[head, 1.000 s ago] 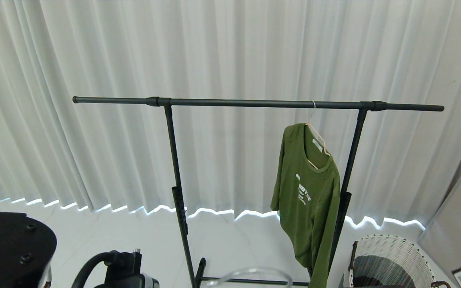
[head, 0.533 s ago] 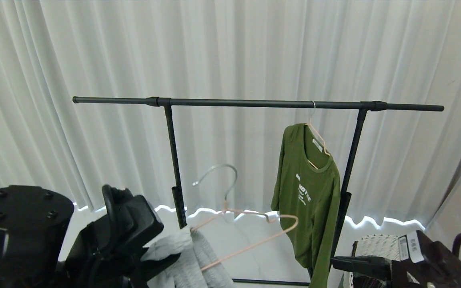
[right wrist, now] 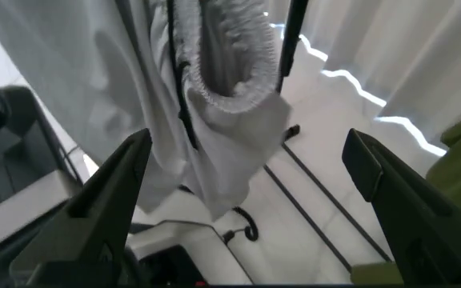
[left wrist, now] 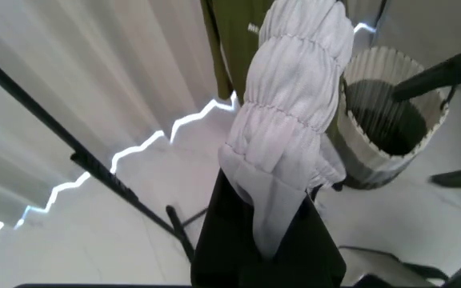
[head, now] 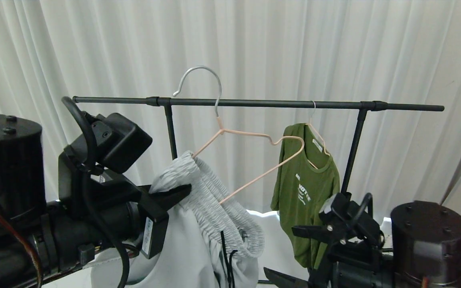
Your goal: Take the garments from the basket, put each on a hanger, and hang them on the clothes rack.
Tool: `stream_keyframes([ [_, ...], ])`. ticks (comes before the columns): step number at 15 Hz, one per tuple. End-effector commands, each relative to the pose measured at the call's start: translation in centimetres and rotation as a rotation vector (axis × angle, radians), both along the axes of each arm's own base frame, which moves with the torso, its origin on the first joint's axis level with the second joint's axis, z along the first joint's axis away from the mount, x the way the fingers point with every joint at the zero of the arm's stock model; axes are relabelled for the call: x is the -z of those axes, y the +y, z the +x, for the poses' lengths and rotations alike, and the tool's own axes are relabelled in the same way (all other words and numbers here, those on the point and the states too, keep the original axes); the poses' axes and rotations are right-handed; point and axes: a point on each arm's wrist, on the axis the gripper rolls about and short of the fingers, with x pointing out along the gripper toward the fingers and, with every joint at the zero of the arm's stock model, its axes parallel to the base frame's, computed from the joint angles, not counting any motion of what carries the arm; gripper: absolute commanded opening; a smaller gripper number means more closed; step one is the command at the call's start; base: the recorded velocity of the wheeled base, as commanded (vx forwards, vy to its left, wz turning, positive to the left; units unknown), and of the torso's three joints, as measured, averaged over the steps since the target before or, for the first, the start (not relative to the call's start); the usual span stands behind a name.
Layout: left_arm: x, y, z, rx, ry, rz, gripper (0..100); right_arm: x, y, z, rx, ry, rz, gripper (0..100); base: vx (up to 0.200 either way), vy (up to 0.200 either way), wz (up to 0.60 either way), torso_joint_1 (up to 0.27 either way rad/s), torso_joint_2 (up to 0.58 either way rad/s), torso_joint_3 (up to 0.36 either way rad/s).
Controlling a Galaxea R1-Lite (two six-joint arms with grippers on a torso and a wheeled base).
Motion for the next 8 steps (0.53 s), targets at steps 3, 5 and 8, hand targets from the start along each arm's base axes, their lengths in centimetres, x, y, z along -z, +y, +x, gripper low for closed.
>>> stream_keyframes([
  [3, -0.8, -0.2, 0.2, 0.004, -0.043, -0.034, 0, 1.0, 4.7, 3.4, 0.126, 0.047, 0.026, 100, 0.000, 0.000, 0.00, 0.000, 0.00, 0.000],
  [5, -1.1, -0.3, 0.2, 0.006, -0.052, -0.042, 0, 1.5, 5.2, 3.8, 0.161, 0.063, 0.027, 100, 0.000, 0.000, 0.00, 0.000, 0.00, 0.000],
  [8, -1.1, -0.4, 0.4, 0.004, -0.051, -0.041, 0, 1.7, 5.0, 3.9, 0.200, 0.069, 0.021, 100, 0.000, 0.000, 0.00, 0.000, 0.00, 0.000],
])
